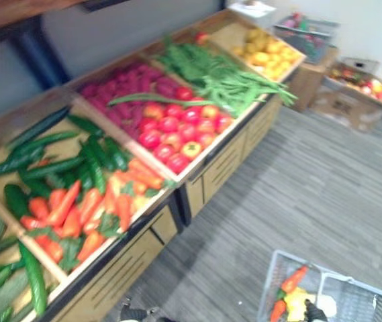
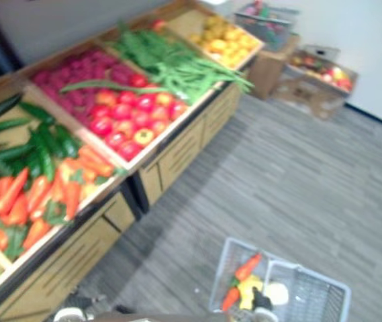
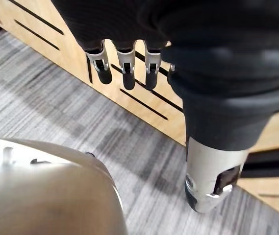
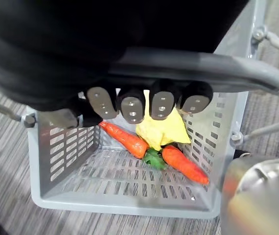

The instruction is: Pick vegetable in the basket

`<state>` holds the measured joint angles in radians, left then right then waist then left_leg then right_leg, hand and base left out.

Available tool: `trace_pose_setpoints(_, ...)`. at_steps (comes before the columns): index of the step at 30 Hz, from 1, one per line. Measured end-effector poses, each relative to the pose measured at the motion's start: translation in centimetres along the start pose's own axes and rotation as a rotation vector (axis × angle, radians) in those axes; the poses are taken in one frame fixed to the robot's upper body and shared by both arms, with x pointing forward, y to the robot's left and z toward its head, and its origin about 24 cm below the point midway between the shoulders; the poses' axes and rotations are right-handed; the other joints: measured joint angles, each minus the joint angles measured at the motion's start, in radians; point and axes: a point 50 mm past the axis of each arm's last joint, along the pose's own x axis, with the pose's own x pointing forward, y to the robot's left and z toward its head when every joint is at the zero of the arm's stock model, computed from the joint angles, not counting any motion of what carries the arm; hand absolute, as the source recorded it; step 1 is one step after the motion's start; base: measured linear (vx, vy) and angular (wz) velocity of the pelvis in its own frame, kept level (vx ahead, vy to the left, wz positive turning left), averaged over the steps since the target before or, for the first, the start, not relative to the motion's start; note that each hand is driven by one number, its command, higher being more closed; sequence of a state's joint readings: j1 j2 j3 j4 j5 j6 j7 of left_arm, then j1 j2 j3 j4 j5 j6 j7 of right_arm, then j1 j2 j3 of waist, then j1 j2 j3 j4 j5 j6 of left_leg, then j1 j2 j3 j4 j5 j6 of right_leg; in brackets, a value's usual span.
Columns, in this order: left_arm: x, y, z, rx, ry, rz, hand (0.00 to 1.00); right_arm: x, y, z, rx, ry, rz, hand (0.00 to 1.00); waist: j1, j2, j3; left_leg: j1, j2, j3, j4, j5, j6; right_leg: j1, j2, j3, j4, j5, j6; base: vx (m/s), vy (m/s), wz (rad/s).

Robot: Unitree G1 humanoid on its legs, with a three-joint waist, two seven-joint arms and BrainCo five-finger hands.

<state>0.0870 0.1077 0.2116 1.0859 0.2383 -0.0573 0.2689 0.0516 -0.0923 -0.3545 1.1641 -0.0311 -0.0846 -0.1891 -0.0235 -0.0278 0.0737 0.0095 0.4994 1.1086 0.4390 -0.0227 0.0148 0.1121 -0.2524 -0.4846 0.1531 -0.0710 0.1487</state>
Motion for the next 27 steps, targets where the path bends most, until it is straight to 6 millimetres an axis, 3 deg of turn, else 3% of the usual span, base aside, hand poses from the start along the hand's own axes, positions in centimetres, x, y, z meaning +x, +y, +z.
trace_pose_setpoints(1, 0.0, 0.0, 0.1, 0.006, -0.006, 0.002, 0.0, -0.1, -0.2, -0.5, -0.02, 0.01, -0.004, 1.0, -0.004, -0.006, -0.001, -0.023, 0.014, -0.021, 0.074, -0.035, -0.061, 0.043, 0.008, 0.011, -0.05, -0.008, -0.013, 0.03, -0.232, -0.38)
trace_pose_setpoints(2, 0.0, -0.4, 0.6, 0.003, -0.02, -0.006, 0.0, -0.1, -0.5, -0.5, -0.031, 0.011, -0.011, 1.0, -0.007, -0.002, 0.001, -0.04, -0.01, -0.042, 0.058, -0.059, -0.093, 0.051, 0.004, 0.011, -0.057, -0.008, -0.013, -0.04, -0.155, -0.22)
trace_pose_setpoints(3, -0.2, -1.3, 1.1, -0.014, -0.044, -0.018, 0.0, 0.0, -0.8, -0.7, -0.047, 0.019, -0.016, 1.0, -0.002, 0.012, 0.002, -0.056, -0.067, -0.072, -0.017, -0.058, -0.081, 0.051, 0.002, 0.029, -0.053, -0.008, -0.013, -0.04, 0.034, -0.31)
trace_pose_setpoints(4, -0.4, -1.6, 1.1, -0.025, -0.045, -0.013, 0.0, 0.0, -0.7, -0.8, -0.053, 0.023, -0.014, 1.0, 0.001, 0.023, 0.002, -0.035, -0.097, -0.076, -0.091, -0.032, -0.034, 0.045, 0.012, 0.043, -0.035, -0.011, -0.008, -0.03, 0.052, -0.54)
trace_pose_setpoints(5, -0.5, -1.7, 1.0, -0.054, -0.035, -0.007, 0.0, -0.1, -0.4, -1.0, -0.055, 0.024, -0.007, 1.0, -0.002, 0.044, 0.003, -0.007, -0.09, -0.121, -0.101, -0.021, -0.051, 0.034, 0.02, 0.053, -0.006, -0.038, 0.005, 0.04, -0.046, -0.88)
trace_pose_setpoints(6, -0.3, -1.0, 0.7, -0.1, -0.018, 0.02, 0.0, -0.4, 0.9, -0.9, -0.058, -0.002, 0.036, 1.0, -0.002, 0.017, 0.003, -0.006, -0.069, -0.232, -0.046, -0.009, -0.063, 0.021, 0.037, 0.065, -0.042, -0.029, -0.001, 0.05, -0.116, -1.12)
trace_pose_setpoints(7, -0.1, -0.3, 0.7, -0.133, -0.012, 0.039, 0.0, -0.6, 1.7, -0.8, -0.076, -0.019, 0.063, 1.0, 0.002, -0.006, 0.006, -0.034, -0.057, -0.372, 0.05, -0.001, -0.05, 0.033, 0.043, 0.088, -0.058, -0.03, -0.008, 0.05, -0.19, -1.78)
trace_pose_setpoints(8, 0.0, -0.1, 0.9, -0.142, -0.014, 0.043, 0.0, -0.5, 2.2, -0.1, -0.099, -0.054, 0.083, 1.0, 0.021, -0.03, 0.008, -0.079, -0.161, -0.646, 0.027, -0.1, -0.131, 0.028, 0.011, 0.189, -0.088, -0.032, -0.006, 0.03, -0.109, -1.52)
trace_pose_setpoints(9, 0.0, -0.4, 1.0, -0.146, -0.017, 0.035, 0.0, -0.4, 2.0, 0.2, -0.101, -0.064, 0.078, 1.0, 0.025, -0.029, 0.011, -0.074, -0.198, -0.704, -0.013, -0.124, -0.148, 0.021, 0.0, 0.209, -0.087, -0.031, -0.005, 0.0, 0.113, -1.89)
trace_pose_setpoints(10, -0.4, -2.0, 1.4, -0.151, -0.025, -0.007, 0.0, 0.1, 1.1, 1.8, -0.112, -0.105, 0.056, 1.0, 0.026, 0.02, 0.029, -0.054, -0.312, -0.889, -0.176, -0.129, -0.157, -0.01, 0.005, 0.28, -0.083, -0.02, 0.011, 0.03, 0.265, -1.55)
trace_pose_setpoints(11, -0.8, -3.3, 1.6, -0.154, -0.031, -0.042, 0.0, 0.4, 0.2, 2.7, -0.121, -0.129, 0.031, 1.0, 0.025, 0.064, 0.043, -0.017, -0.332, -0.929, -0.248, -0.127, -0.151, -0.025, 0.025, 0.335, -0.094, -0.015, 0.029, 0.06, 0.282, -1.42)
trace_pose_setpoints(13, -1.0, -4.1, 2.1, -0.127, -0.059, -0.073, 0.0, 0.3, -0.2, 2.5, -0.124, -0.134, 0.029, 1.0, 0.021, 0.069, 0.041, -0.023, -0.358, -0.929, -0.244, -0.123, -0.147, -0.024, 0.014, 0.34, -0.134, 0.001, 0.034, 0.09, 0.092, -0.49)
trace_pose_setpoints(16, -0.8, -4.0, 2.8, -0.116, -0.077, -0.074, 0.0, 0.0, 1.1, 2.0, -0.107, -0.119, 0.057, 1.0, 0.025, 0.046, 0.057, -0.033, -0.353, -0.936, -0.243, -0.121, -0.149, -0.027, 0.02, 0.348, -0.148, 0.001, 0.034, -0.01, -0.001, -0.02)
trace_pose_setpoints(23, -0.9, -4.2, 3.1, -0.107, -0.089, -0.072, 0.0, -0.2, 2.4, 2.5, -0.119, -0.149, 0.092, 1.0, 0.036, 0.037, 0.059, -0.026, -0.341, -0.87, -0.228, -0.132, -0.143, -0.078, 0.023, 0.442, -0.127, 0.004, 0.039, -0.01, -0.003, -0.34)
trace_pose_setpoints(27, -0.9, -4.4, 3.6, -0.059, -0.117, -0.101, 0.0, -0.2, 1.9, 3.0, -0.056, -0.169, 0.069, 1.0, 0.053, 0.017, 0.062, 0.006, -0.365, -0.865, -0.231, -0.224, -0.12, -0.185, 0.003, 0.499, 0.079, -0.058, 0.049, 0.0, 0.08, -0.47)
